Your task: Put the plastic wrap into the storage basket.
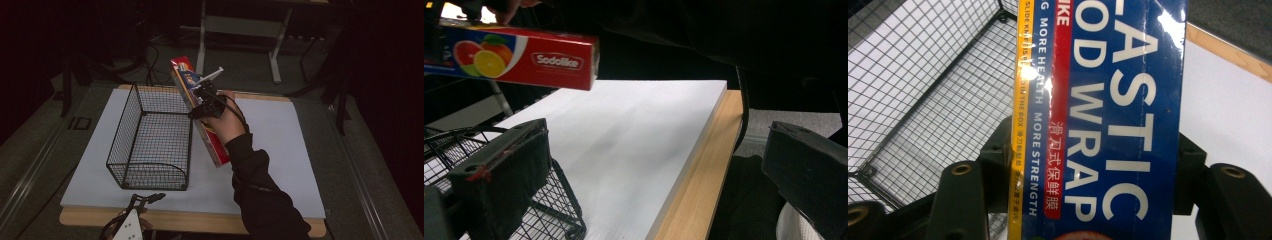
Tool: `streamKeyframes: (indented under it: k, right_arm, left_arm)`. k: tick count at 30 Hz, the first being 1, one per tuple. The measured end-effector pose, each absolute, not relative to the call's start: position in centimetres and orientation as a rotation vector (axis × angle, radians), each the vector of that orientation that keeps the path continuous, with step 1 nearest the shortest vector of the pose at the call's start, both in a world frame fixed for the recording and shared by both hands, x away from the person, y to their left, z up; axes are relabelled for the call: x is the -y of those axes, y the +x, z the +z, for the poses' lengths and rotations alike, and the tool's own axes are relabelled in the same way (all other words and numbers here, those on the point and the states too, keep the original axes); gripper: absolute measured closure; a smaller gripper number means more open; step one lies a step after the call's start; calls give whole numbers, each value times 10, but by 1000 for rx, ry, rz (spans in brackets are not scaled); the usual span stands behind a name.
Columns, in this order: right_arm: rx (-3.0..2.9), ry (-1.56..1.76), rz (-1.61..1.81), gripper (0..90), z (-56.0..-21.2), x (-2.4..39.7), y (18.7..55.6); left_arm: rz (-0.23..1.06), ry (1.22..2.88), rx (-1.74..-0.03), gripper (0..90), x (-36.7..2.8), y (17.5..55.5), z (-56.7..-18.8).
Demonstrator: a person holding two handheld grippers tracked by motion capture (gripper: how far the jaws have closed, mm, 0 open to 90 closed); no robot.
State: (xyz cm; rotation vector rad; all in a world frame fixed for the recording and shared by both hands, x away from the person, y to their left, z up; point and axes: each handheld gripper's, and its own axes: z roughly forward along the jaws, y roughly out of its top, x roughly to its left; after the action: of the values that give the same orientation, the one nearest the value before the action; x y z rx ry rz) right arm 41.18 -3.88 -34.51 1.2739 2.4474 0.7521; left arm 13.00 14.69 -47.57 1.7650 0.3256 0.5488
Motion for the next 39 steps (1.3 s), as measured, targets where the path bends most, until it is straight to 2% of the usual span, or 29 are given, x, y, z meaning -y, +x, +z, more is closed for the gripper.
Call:
streamKeyframes:
  k: [19, 39]
  right_arm:
    - [-2456, 1154, 829, 392, -328, -24, 413]
    - [-2420, 1062, 983, 392, -350, -84, 414]
  left_arm:
    - [559, 1759, -323, 0, -150, 127, -475]
    - [564, 1753, -335, 0, -154, 123, -475]
